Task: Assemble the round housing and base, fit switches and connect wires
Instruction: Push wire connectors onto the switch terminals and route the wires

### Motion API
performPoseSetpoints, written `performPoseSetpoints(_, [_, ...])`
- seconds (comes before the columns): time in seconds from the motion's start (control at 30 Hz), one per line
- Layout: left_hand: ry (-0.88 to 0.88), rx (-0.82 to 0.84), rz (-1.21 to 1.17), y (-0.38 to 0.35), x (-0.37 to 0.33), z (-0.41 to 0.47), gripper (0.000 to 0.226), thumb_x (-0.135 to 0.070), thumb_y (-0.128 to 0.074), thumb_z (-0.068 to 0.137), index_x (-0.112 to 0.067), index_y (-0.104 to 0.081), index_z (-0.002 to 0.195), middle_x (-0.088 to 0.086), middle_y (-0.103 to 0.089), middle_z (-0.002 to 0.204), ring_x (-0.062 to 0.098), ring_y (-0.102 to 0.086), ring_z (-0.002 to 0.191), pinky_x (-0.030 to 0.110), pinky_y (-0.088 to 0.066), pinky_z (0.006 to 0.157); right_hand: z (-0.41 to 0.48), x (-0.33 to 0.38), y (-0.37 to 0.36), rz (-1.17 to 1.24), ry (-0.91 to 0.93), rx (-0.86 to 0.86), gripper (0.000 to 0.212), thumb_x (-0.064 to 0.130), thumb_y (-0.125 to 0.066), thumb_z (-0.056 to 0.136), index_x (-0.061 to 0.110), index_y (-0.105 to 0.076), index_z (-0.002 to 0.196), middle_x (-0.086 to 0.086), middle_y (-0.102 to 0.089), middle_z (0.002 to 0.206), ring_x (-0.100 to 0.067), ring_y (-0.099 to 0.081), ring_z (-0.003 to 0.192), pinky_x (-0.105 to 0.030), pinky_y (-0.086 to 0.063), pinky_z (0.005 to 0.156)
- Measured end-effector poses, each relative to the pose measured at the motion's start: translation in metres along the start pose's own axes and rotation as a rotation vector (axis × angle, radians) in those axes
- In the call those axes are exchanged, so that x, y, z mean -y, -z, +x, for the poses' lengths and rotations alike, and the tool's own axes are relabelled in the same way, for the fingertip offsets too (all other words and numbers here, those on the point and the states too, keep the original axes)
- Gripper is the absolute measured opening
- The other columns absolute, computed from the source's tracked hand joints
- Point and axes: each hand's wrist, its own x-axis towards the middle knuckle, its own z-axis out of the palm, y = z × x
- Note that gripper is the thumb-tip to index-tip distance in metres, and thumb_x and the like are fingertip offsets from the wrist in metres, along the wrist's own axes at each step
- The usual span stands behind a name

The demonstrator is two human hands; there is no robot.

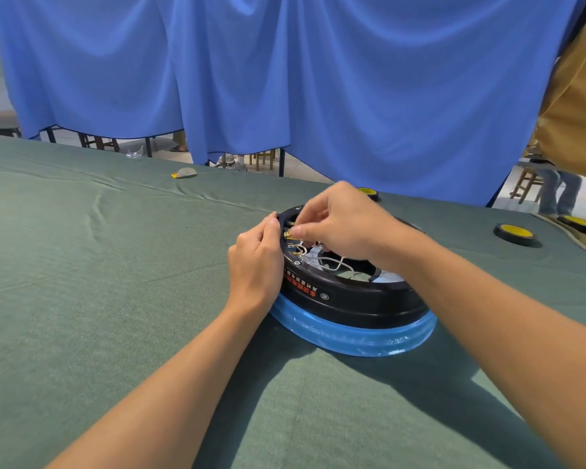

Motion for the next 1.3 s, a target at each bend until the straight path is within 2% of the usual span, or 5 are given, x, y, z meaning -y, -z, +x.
performPoseSetpoints(0.23, [0.058,0.022,0.046,0.000,-0.008,-0.003,0.038,-0.029,-0.042,0.102,-0.020,-0.063,0.133,-0.001,-0.065,0.131,0.016,-0.056,0.122,0.036,-0.042,0.106,-0.006,-0.013,-0.008,-0.115,-0.004,-0.074,0.011,0.029,-0.071,0.085,0.025,-0.074,0.075,0.011,-0.068,0.071,-0.001,-0.060,0.073,-0.015,-0.043,0.061])
performPoseSetpoints(0.6, [0.088,0.031,0.043,0.001,-0.009,-0.005,0.066,-0.044,-0.039,0.078,-0.020,-0.060,0.135,-0.001,-0.067,0.128,0.013,-0.055,0.111,0.033,-0.042,0.101,-0.010,-0.019,-0.008,-0.008,-0.044,-0.072,0.006,0.029,-0.075,0.083,0.025,-0.078,0.080,0.013,-0.069,0.080,-0.001,-0.059,0.078,-0.015,-0.039,0.059])
performPoseSetpoints(0.8, [0.055,0.044,0.005,0.001,-0.007,-0.007,0.041,-0.038,-0.042,0.084,-0.028,-0.069,0.114,0.006,-0.073,0.114,-0.004,-0.051,0.076,0.022,-0.039,0.079,-0.008,-0.017,-0.009,-0.068,0.012,-0.056,0.006,0.026,-0.074,0.084,0.023,-0.079,0.083,0.019,-0.061,0.063,0.008,-0.055,0.062,-0.005,-0.034,0.049])
performPoseSetpoints(1.0, [0.075,0.044,0.070,0.001,-0.010,-0.006,0.067,-0.043,-0.036,0.078,-0.019,-0.057,0.137,0.001,-0.061,0.137,0.020,-0.051,0.126,0.040,-0.035,0.112,-0.006,-0.017,-0.010,-0.094,0.067,-0.057,0.007,0.024,-0.073,0.085,0.021,-0.079,0.083,0.020,-0.060,0.064,0.000,-0.054,0.069,-0.013,-0.037,0.059])
performPoseSetpoints(1.3, [0.060,0.043,0.090,0.001,-0.009,-0.006,0.069,-0.043,-0.035,0.077,-0.019,-0.057,0.137,0.001,-0.059,0.140,0.023,-0.048,0.133,0.043,-0.030,0.115,-0.004,-0.017,-0.012,-0.088,0.097,-0.051,0.008,0.021,-0.072,0.086,0.019,-0.080,0.086,0.020,-0.059,0.058,0.004,-0.053,0.057,-0.009,-0.034,0.053])
